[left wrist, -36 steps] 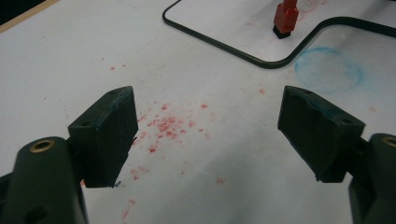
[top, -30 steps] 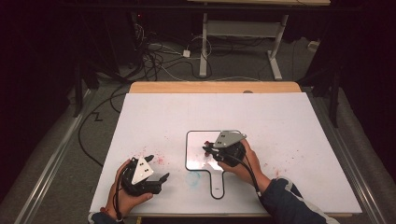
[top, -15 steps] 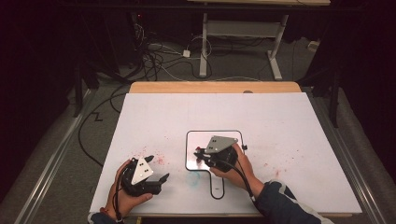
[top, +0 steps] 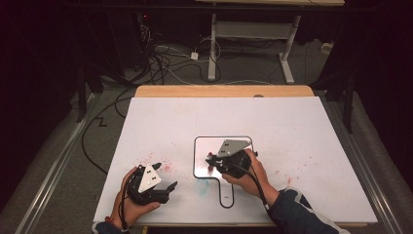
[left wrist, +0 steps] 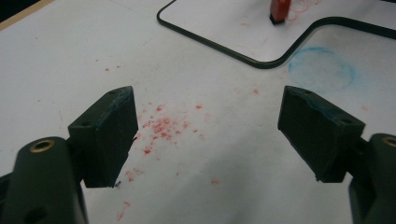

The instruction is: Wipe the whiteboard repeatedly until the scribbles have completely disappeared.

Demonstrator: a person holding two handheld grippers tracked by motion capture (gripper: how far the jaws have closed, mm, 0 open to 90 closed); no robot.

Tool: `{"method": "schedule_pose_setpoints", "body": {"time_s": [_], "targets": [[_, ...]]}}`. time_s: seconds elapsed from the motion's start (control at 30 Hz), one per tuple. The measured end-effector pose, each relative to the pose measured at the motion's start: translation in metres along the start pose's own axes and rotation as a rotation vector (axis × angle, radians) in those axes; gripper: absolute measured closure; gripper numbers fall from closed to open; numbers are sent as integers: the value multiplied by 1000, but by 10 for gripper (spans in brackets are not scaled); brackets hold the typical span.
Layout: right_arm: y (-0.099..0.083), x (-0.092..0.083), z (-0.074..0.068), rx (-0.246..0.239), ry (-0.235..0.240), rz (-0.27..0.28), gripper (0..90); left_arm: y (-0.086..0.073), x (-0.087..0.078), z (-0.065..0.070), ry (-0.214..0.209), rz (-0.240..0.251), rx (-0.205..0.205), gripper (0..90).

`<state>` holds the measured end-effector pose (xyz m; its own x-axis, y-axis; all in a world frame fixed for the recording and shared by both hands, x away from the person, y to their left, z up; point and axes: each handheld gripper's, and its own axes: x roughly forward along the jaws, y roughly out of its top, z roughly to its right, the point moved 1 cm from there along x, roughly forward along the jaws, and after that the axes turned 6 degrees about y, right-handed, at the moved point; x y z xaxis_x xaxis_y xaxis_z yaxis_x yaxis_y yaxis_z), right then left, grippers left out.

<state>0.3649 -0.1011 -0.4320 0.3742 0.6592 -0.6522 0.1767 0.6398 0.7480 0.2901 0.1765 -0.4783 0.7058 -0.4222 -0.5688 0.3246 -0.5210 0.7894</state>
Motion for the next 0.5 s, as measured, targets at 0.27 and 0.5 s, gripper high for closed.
{"method": "schedule_pose_setpoints", "body": {"time_s": [0.27, 0.5], "targets": [[-6, -4, 13, 57, 57, 26, 815, 0, 2, 0, -2, -6, 1, 194], [0, -1, -9, 27, 128, 13, 816, 0, 2, 0, -5, -8, 3, 194]]}}
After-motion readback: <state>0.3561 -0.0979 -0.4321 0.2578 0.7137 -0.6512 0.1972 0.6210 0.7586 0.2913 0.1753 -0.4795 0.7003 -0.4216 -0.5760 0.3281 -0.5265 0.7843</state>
